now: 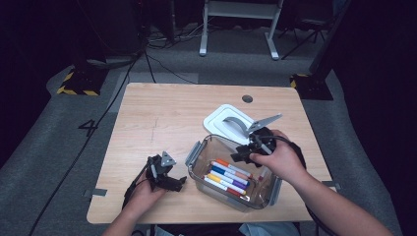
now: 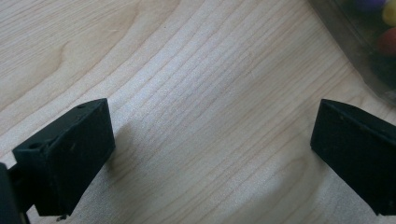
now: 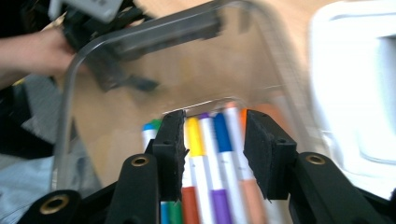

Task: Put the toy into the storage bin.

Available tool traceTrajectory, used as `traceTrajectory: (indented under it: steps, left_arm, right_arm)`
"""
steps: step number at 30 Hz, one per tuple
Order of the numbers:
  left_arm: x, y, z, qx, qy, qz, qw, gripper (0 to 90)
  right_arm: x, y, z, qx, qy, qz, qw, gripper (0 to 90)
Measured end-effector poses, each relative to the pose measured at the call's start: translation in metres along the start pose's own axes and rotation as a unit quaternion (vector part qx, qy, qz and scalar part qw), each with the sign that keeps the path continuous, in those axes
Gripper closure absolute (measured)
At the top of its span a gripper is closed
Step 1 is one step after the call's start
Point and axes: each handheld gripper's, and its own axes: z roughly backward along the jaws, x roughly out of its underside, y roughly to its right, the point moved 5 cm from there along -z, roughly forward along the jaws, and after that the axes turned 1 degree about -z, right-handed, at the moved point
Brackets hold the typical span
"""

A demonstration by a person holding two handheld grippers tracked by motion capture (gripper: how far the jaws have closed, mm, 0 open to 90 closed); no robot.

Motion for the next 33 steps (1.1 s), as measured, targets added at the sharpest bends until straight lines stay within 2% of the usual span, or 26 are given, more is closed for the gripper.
traceTrajectory:
  steps: [2, 3, 7, 8, 9, 11, 12, 14, 15, 17, 18, 20, 21, 22, 23, 24, 26, 29, 33]
  left_arm:
    - [0.000, 0.000, 0.000, 0.000, 0.000, -0.001, 1.0000, 0.0]
    - [0.000, 0.000, 0.000, 0.000, 0.000, 0.000, 1.0000, 0.0]
    - [0.000, 0.000, 0.000, 0.000, 0.000, 0.000, 1.0000, 0.0]
    - [0.000, 0.000, 0.000, 0.000, 0.000, 0.000, 1.0000, 0.1]
    - [0.000, 0.000, 0.000, 0.001, 0.000, 0.000, 1.0000, 0.1]
    - [0.000, 0.000, 0.000, 0.001, 0.000, 0.000, 1.0000, 0.0]
    - [0.000, 0.000, 0.000, 0.001, -0.002, 0.000, 1.0000, 0.0]
    - [0.000, 0.000, 0.000, 0.001, -0.001, 0.000, 1.0000, 0.0]
    - [0.000, 0.000, 0.000, 0.001, -0.001, 0.000, 1.0000, 0.0]
    - [0.000, 0.000, 0.000, 0.000, -0.001, 0.000, 1.0000, 0.1]
    - [0.001, 0.000, 0.001, -0.002, -0.001, 0.003, 1.0000, 0.1]
    - [0.001, 0.000, 0.001, -0.001, -0.001, 0.003, 1.0000, 0.1]
    - [0.001, 0.000, 0.001, -0.001, -0.001, 0.003, 1.0000, 0.1]
    - [0.001, 0.000, 0.001, -0.001, -0.001, 0.003, 1.0000, 0.1]
    - [0.001, 0.000, 0.001, -0.001, -0.001, 0.003, 1.0000, 0.1]
    - [0.001, 0.000, 0.001, -0.001, -0.002, 0.003, 1.0000, 0.1]
    - [0.001, 0.000, 0.001, -0.001, -0.001, 0.003, 1.0000, 0.1]
    - [0.001, 0.001, 0.001, -0.001, 0.000, 0.004, 1.0000, 0.1]
    - [0.001, 0.001, 0.001, -0.001, 0.000, 0.004, 1.0000, 0.1]
  right_arm:
    - [0.000, 0.004, 0.004, 0.006, 0.004, -0.004, 1.0000, 58.6]
    - [0.003, 0.018, 0.013, 0.023, 0.012, -0.016, 0.9995, 58.3]
    - [0.010, 0.039, 0.026, 0.052, 0.020, -0.033, 0.9979, 58.2]
    - [0.010, 0.039, 0.026, 0.052, 0.020, -0.033, 0.9979, 58.2]
    - [0.013, 0.044, 0.029, 0.056, 0.023, -0.040, 0.9974, 58.2]
    - [0.019, 0.058, 0.034, 0.071, 0.024, -0.056, 0.9956, 57.9]
    - [0.026, 0.070, 0.038, 0.085, 0.025, -0.066, 0.9939, 57.5]
    - [0.033, 0.080, 0.041, 0.097, 0.023, -0.075, 0.9922, 56.8]
    - [0.033, 0.080, 0.041, 0.097, 0.023, -0.075, 0.9922, 56.8]
    - [0.042, 0.090, 0.044, 0.115, 0.026, -0.083, 0.9895, 55.9]
    - [0.052, 0.098, 0.045, 0.126, 0.027, -0.090, 0.9876, 55.5]
    - [0.065, 0.105, 0.043, 0.133, 0.020, -0.102, 0.9856, 54.4]
    - [0.065, 0.105, 0.043, 0.133, 0.020, -0.102, 0.9856, 54.4]
    - [0.080, 0.113, 0.039, 0.141, 0.010, -0.111, 0.9836, 52.7]
    - [0.080, 0.113, 0.039, 0.141, 0.010, -0.111, 0.9836, 52.7]
    - [0.094, 0.118, 0.034, 0.138, 0.001, -0.127, 0.9822, 51.1]
    - [0.099, 0.119, 0.031, 0.139, -0.002, -0.131, 0.9816, 50.5]
    - [0.125, 0.125, 0.016, 0.134, -0.019, -0.154, 0.9788, 47.6]
    - [0.138, 0.125, 0.003, 0.125, -0.021, -0.166, 0.9779, 44.8]
